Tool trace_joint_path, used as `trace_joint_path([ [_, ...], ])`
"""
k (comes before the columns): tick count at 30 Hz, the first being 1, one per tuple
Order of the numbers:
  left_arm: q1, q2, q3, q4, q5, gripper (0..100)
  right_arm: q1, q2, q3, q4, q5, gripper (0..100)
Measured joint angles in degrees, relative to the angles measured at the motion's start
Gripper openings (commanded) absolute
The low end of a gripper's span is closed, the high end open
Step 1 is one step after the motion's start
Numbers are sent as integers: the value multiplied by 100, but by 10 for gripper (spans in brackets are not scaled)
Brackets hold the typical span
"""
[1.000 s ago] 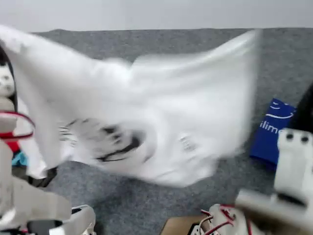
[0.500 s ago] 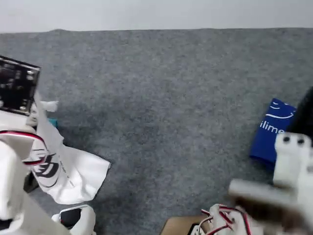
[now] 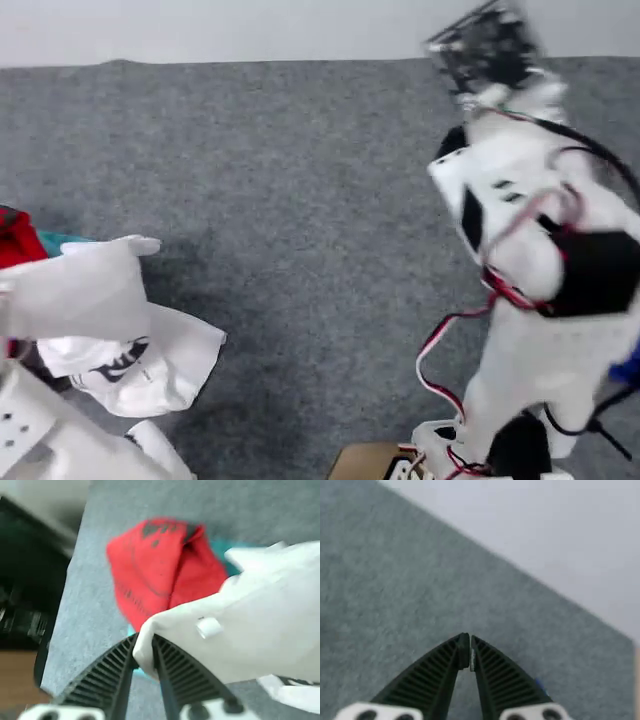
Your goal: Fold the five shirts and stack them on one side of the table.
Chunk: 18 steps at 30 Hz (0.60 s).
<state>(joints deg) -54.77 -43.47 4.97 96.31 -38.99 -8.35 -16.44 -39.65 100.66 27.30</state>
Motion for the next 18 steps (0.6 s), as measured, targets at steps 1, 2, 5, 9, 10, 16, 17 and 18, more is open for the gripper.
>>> trace_joint_path([
  [1, -114, 0, 88, -114, -35, 6, -35, 0, 237, -9, -9, 10],
  [2, -176, 0, 176, -211, -79, 6, -53, 0, 448, -9, -18, 10],
  [5, -149, -9, 422, -536, -193, 6, -79, 0, 888, -9, -35, 10],
  [9, 475, -9, 457, -809, -220, 6, -53, 0, 1108, 0, -35, 10],
  [10, 721, -9, 457, -862, -167, 6, 9, 0, 1134, 0, -35, 10],
  [16, 2593, -9, 457, -1565, 1090, 6, 905, 0, 1503, 0, -35, 10],
  [17, 2945, -9, 457, -1758, 1345, 6, 1073, 0, 1591, 0, -35, 10],
  [18, 3270, -9, 466, -1978, 1609, 5, 1240, 0, 1705, 0, -35, 10],
])
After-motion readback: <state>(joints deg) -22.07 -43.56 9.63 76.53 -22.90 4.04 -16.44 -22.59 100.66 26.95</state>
